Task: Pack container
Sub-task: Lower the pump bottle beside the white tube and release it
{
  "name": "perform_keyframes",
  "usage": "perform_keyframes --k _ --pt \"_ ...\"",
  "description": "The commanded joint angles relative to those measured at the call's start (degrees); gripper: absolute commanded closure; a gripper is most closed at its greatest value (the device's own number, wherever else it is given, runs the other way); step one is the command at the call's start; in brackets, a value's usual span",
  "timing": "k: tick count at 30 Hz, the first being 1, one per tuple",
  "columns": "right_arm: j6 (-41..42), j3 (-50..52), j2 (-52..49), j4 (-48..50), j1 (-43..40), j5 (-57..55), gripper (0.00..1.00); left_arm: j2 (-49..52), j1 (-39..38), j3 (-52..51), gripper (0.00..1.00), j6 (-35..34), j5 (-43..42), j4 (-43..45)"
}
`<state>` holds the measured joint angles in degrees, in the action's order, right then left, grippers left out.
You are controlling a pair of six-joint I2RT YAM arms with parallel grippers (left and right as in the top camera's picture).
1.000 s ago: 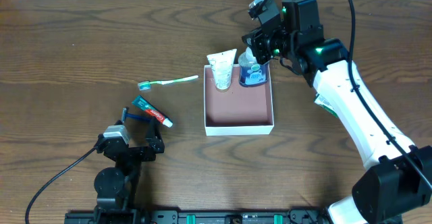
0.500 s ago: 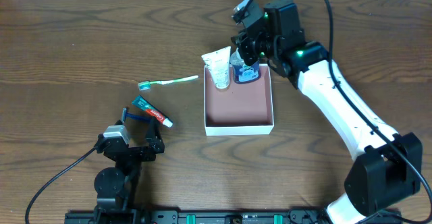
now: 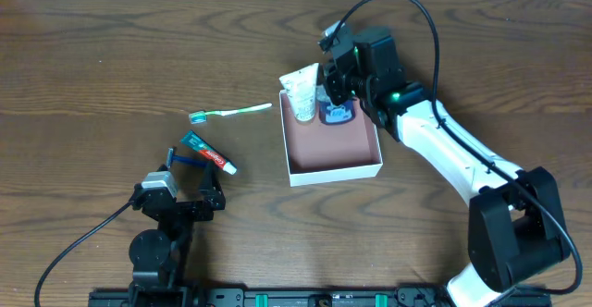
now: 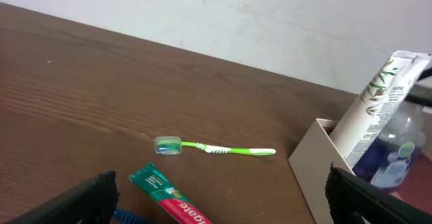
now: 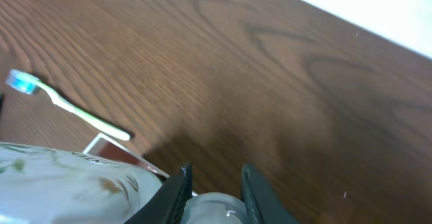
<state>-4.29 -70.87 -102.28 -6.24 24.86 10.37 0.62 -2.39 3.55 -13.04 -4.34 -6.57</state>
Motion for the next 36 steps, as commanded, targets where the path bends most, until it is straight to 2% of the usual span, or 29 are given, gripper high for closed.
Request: perform_keyframes --k 1,6,11,12,25,36 --pt "1.2 0.2 0.2 1.7 0.6 0.1 0.87 -0.3 0.2 -1.7 0.02 1.0 -0.6 -0.6" --pt "0.6 0.2 0.2 1.8 0.6 0.1 0.84 -0.3 0.2 -1.7 0.02 1.0 -0.6 -0.6" --pt "0.6 0.2 0.2 1.8 0.6 0.1 0.57 -0.3 0.2 -1.7 0.02 1.0 -0.6 -0.6" --pt "0.6 0.2 0.2 1.8 0.6 0.1 0.54 -0.3 0.2 -1.7 0.02 1.0 -0.6 -0.6" --pt "0.6 0.2 0.2 1.1 0.6 0.1 0.53 -0.3 0.2 -1.7 0.02 1.0 -0.6 -0.6" --pt "2.8 0.2 3.7 0.3 -0.2 -0.2 0.44 -0.3 0.2 -1.7 0.02 1.0 -0.6 -0.6"
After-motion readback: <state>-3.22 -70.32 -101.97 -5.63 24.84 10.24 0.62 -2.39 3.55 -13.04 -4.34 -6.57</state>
